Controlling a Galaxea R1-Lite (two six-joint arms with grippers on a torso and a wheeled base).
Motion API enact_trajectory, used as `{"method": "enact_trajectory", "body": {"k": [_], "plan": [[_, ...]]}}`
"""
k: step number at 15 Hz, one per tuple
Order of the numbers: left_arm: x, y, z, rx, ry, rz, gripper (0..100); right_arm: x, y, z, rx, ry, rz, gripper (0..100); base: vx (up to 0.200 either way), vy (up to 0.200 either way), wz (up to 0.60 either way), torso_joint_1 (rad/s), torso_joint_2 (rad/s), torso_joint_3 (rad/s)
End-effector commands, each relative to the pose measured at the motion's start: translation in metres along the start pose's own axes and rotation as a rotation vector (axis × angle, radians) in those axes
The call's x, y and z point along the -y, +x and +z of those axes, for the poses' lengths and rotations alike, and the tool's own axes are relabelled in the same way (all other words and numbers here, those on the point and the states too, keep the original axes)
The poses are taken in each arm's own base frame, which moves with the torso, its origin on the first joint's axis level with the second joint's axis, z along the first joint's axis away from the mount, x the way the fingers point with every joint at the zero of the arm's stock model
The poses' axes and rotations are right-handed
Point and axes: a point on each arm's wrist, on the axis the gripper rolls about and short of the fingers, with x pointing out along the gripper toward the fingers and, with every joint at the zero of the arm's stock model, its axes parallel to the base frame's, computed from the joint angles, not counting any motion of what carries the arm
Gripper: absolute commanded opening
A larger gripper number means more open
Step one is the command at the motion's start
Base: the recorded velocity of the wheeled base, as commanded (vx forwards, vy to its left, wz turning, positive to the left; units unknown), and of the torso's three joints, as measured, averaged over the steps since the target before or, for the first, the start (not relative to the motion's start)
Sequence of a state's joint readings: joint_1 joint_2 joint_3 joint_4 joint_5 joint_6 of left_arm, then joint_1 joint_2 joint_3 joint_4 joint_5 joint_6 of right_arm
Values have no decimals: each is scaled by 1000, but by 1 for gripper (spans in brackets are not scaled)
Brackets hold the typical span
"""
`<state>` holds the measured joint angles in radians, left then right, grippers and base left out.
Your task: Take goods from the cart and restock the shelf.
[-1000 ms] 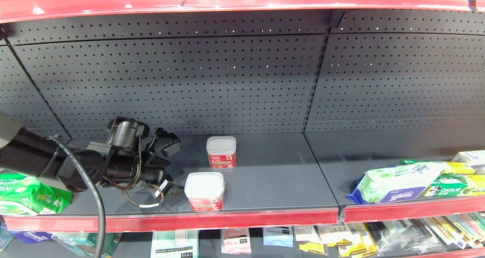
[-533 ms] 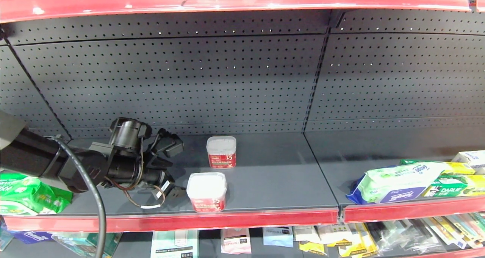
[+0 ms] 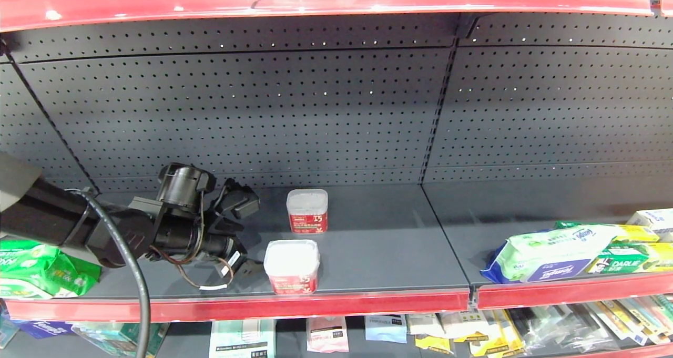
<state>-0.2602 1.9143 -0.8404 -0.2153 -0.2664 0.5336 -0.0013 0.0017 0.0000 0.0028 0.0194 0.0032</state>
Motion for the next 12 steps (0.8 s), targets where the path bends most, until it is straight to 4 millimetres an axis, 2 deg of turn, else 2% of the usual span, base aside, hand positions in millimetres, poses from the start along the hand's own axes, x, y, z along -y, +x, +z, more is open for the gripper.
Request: {"method": "enact_trajectory", "body": {"k": [1,12], "plan": [[1,2,0,-2,3,-6,100,0,0,0,0,0,0,100,0,0,0,0,0,0],[1,5,1,-2,14,-9,100,0,0,0,0,0,0,100,0,0,0,0,0,0]]}}
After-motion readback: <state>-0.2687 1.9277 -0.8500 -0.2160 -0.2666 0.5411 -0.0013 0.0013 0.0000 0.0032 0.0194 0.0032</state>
